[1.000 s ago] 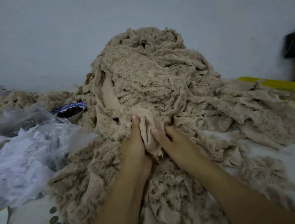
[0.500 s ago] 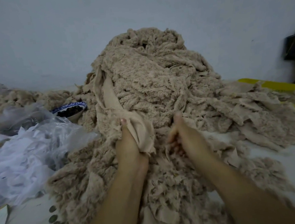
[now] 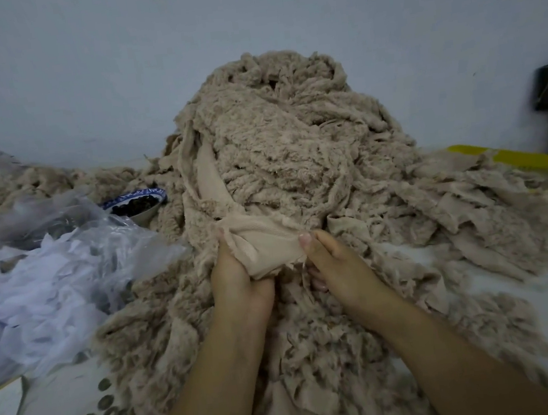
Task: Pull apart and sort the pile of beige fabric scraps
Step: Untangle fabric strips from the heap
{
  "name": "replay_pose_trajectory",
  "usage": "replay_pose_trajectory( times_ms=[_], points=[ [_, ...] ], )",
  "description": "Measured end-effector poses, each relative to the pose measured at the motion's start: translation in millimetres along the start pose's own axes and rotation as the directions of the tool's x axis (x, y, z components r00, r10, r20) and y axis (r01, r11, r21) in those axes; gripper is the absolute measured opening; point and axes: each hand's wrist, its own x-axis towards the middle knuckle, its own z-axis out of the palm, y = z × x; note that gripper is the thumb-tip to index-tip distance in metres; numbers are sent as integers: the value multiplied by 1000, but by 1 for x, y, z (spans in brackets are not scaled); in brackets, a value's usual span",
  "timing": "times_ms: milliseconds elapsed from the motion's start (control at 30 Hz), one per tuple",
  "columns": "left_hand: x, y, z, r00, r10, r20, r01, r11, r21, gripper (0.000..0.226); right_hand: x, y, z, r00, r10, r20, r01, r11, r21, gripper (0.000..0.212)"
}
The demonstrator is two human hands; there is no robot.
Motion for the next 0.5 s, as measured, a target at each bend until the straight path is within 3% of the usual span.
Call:
replay_pose_trajectory(
  times_ms=[67,167,233,300,400,500],
  points=[
    [1,4,-6,999,-8,39,9,1000,-17,37,0,-3,-6,997,52,-59,-40,983,179,41],
    [4,18,-15,1000,-3,18,4,998,-60,33,2,-11,-31,950,158,-269,-55,934,354,59],
    [5,20,-16,999,23,33,-23,1000,-8,36,1,-10,-37,909,181,-376,-95,967,237,59],
    [1,14,-9,995,49,92,-64,983,172,39,-3,-8,-30,911,130,-391,-153,988,-30,64],
    [-9,-2,-1,962,40,269,-154,895,419,55,-6,-9,-17,931,-176,-319,44,924,-379,54],
    [-14,-14,-4,905,-54,422,-207,810,549,64,-6,-15,-10,923,-328,-203,189,844,-502,37]
  ],
)
